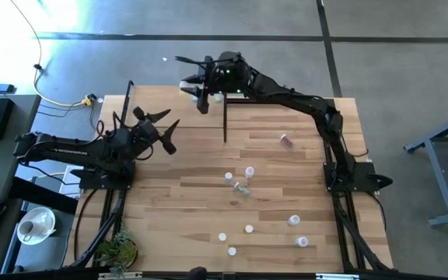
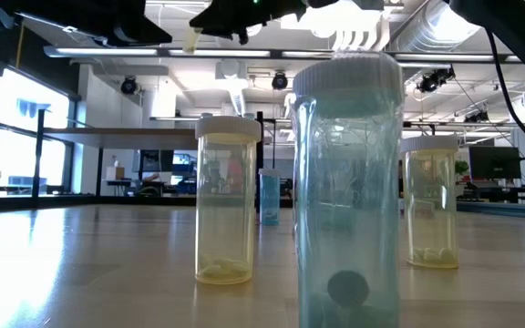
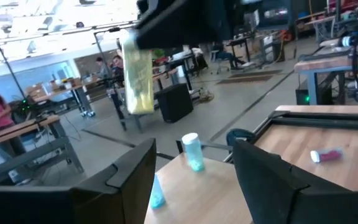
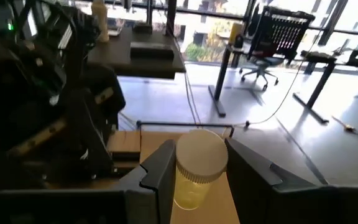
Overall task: Pick and place medicine bottles onto shelf by color
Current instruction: Put the top right yellow pill bottle on the shelf
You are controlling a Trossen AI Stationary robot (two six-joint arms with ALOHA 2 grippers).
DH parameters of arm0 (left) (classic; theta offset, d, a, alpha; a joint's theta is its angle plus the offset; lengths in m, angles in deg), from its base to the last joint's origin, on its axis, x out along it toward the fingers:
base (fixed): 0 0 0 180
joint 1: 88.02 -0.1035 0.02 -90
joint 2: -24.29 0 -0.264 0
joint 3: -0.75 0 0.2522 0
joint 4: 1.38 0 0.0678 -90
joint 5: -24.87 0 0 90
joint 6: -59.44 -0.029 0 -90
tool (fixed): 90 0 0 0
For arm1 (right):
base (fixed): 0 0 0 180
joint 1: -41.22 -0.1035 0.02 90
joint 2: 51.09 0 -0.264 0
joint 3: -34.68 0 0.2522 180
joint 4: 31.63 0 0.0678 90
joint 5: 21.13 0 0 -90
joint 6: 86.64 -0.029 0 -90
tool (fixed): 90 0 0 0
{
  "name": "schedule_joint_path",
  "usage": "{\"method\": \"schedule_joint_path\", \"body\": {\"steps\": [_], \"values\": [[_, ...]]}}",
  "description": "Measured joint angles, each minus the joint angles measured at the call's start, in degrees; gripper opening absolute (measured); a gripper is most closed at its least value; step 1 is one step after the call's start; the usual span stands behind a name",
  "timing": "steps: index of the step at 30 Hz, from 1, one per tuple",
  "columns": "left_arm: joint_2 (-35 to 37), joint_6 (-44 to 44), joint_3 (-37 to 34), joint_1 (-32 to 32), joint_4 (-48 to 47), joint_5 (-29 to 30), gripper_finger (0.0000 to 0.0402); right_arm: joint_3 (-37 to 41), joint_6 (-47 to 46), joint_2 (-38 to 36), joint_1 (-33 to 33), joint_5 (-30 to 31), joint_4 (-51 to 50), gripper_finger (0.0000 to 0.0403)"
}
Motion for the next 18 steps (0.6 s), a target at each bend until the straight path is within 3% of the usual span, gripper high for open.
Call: {"method": "schedule_joint_path", "body": {"steps": [6, 10, 13, 18], "values": [[1.51, 1.04, 0.0, 0.48, -3.4, 0.26, 0.0204, 0.0, 0.0, 0.22, 1.34, 0.39, -5.34, 0.0113], [1.59, 1.36, 0.0, 0.08, -4.66, 0.18, 0.0202, 0.0, -0.51, 0.22, 1.31, -3.02, -6.95, 0.0113], [1.45, 1.9, 0.0, -1.38, -5.12, -1.04, 0.0201, 0.0, -0.62, 0.22, 0.81, -6.82, -6.85, 0.0113], [1.42, 5.09, 0.0, -5.13, -6.07, -4.24, 0.02, 0.0, 1.07, 0.22, -0.59, -6.93, -6.36, 0.0113]]}}
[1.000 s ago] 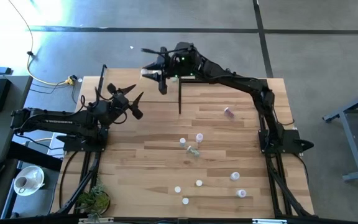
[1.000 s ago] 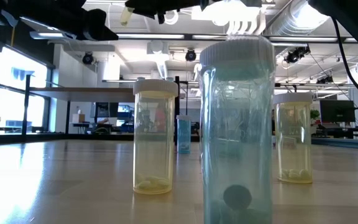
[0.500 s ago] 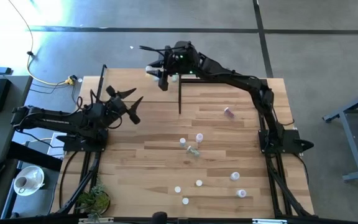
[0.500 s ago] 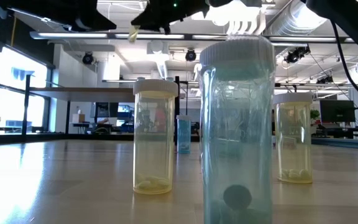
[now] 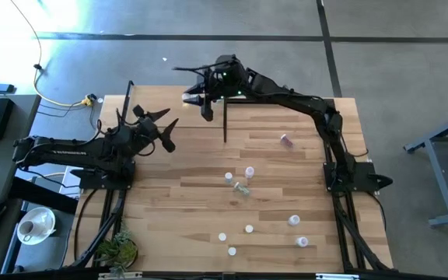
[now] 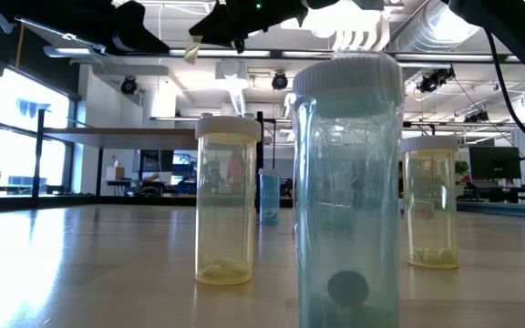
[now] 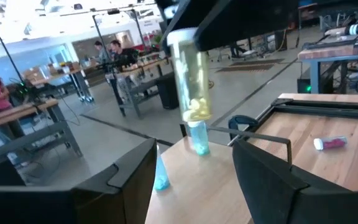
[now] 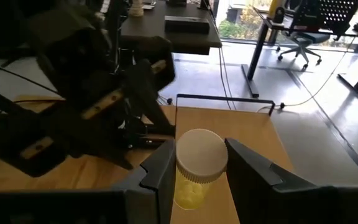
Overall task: Pick and place medicine bottles onto shelf by color
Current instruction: Put the top right yellow pill bottle on the shelf
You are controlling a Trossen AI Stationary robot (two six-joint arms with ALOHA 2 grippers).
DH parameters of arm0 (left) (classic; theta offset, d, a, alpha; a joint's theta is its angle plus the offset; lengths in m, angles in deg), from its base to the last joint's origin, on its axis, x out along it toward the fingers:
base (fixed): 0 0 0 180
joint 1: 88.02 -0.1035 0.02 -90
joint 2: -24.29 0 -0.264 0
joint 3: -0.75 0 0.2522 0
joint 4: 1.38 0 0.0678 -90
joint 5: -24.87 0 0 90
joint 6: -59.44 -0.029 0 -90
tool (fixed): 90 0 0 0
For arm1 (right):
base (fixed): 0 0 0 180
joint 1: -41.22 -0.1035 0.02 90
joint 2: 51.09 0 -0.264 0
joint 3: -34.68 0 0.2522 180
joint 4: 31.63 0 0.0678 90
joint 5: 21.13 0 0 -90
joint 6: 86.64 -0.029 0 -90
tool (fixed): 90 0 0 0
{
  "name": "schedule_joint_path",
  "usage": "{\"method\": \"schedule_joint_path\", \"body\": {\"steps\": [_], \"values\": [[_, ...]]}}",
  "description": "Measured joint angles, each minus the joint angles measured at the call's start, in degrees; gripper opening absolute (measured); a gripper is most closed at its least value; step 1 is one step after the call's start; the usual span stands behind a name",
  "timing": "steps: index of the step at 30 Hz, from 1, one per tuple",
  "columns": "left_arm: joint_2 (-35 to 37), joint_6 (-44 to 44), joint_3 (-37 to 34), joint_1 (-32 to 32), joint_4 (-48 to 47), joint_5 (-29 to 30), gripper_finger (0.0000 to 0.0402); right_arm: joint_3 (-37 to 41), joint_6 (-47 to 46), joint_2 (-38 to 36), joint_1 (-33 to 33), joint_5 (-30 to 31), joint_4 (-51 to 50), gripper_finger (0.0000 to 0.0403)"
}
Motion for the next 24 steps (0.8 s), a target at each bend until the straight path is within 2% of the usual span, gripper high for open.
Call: {"method": "schedule_joint_path", "body": {"steps": [6, 12, 24], "values": [[-0.57, 4.13, 0.0, -5.28, 0.05, -8.45, 0.02, 0.0, 1.25, 0.0, -0.89, 0.43, 0.02, 0.0113], [-2.93, 6.58, 0.0, -8.82, 4.1, -15.31, 0.02, 0.0, 1.92, 0.0, -1.99, 0.54, -0.4, 0.0113], [-8.31, 6.47, 0.04, -10.96, 13.88, -20.49, 0.02, 0.0, 1.45, -0.02, -2.42, 0.4, -2.24, 0.0113]]}}
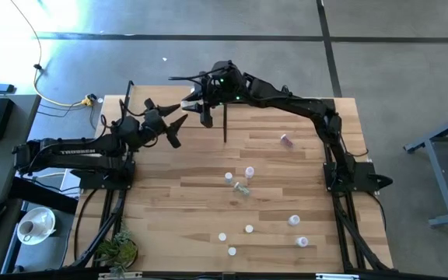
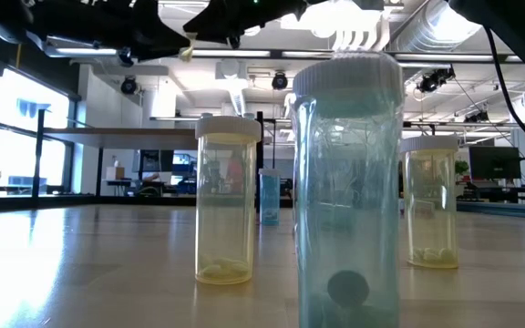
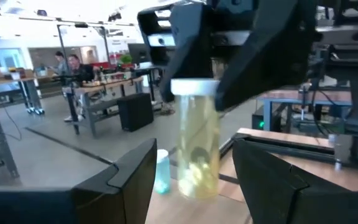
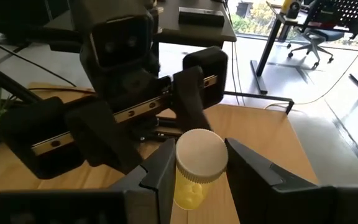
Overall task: Pick and place medicine bottles onto shelf by color
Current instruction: Put the top right yellow pill bottle on the shelf
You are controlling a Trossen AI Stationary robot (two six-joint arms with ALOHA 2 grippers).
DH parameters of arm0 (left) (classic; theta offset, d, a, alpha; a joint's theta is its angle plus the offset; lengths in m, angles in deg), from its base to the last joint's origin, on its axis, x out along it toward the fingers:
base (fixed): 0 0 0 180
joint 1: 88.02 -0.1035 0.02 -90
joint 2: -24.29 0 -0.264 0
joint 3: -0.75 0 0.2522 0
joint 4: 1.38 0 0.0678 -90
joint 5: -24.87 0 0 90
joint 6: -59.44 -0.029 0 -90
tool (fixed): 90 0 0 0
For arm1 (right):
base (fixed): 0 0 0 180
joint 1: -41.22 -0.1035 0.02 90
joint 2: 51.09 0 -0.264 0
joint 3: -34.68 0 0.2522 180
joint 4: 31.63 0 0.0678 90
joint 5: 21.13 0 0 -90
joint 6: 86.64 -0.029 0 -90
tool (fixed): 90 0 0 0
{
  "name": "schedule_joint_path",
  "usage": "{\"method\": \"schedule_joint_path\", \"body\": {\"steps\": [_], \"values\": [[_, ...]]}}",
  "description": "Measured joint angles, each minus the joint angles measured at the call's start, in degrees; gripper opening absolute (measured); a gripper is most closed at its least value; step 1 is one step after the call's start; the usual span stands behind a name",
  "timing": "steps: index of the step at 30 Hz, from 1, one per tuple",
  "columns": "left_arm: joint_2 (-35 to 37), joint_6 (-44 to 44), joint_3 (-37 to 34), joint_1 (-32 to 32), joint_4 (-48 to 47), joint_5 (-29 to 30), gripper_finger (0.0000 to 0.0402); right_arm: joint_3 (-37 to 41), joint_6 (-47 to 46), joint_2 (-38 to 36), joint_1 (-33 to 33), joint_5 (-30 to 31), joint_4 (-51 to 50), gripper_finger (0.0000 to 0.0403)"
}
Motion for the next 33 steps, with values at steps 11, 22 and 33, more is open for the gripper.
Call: {"method": "schedule_joint_path", "body": {"steps": [11, 22, 33], "values": [[-1.0, 0.72, 0.0, -2.4, 0.48, -3.59, 0.02, 0.0, -0.23, 0.0, -0.07, -1.82, -0.75, 0.0113], [-0.98, 1.56, 0.0, -2.93, 0.47, -5.55, 0.0192, 0.0, -0.03, -0.07, -0.7, -1.77, -1.01, 0.0112], [-0.98, 1.71, -0.02, -2.92, 0.46, -7.92, 0.0107, 0.0, 0.13, -0.09, -0.7, -1.96, -0.99, 0.0112]]}}
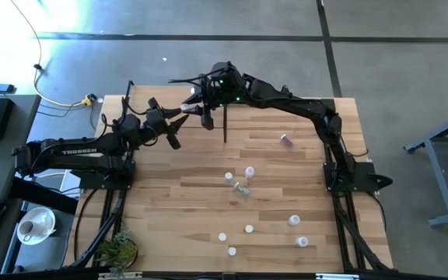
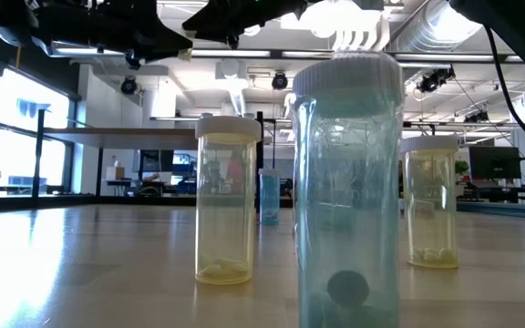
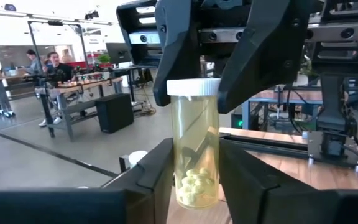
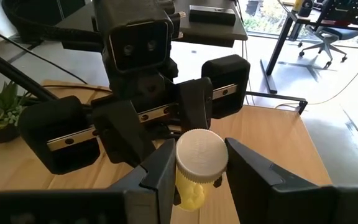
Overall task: Pick and place medicine bottles onto shelf by color
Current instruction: Put the top right yellow pill bottle on the shelf
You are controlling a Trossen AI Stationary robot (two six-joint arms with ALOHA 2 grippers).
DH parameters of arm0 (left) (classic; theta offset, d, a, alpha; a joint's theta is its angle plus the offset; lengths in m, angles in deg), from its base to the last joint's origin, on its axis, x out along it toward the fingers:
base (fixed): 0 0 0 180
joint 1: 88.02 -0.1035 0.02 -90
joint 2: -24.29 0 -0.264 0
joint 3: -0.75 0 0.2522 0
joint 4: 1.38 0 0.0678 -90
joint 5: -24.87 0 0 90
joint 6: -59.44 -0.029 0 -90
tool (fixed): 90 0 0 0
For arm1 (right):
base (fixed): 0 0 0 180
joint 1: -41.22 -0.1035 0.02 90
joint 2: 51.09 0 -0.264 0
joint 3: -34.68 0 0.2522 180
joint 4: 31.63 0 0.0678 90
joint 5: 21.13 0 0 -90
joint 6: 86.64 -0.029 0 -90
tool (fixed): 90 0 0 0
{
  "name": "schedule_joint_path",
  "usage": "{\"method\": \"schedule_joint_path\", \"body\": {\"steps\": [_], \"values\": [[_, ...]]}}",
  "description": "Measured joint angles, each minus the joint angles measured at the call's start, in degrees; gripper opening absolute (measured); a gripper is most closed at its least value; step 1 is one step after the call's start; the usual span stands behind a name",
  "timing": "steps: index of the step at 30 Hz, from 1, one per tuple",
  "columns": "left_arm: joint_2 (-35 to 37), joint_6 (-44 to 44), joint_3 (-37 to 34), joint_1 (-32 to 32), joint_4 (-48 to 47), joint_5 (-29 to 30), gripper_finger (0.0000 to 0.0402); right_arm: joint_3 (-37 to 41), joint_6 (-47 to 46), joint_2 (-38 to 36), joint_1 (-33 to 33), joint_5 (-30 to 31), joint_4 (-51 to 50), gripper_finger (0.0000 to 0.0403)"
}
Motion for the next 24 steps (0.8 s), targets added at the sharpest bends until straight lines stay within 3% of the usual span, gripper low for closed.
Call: {"method": "schedule_joint_path", "body": {"steps": [7, 15, 24], "values": [[0.0, -0.44, 0.0, -0.02, 0.02, 0.0, 0.0086, 0.0, 1.14, 0.0, 0.0, 0.02, -0.01, 0.0117], [0.0, -0.46, 0.0, -0.02, 0.02, 0.08, 0.0085, 0.0, 0.57, 0.0, -0.04, -0.1, 0.05, 0.0157], [0.04, 0.02, 0.0, -0.02, -0.31, 5.8, 0.0084, -2.27, -1.65, -0.44, 0.46, 1.1, -0.45, 0.0194]]}}
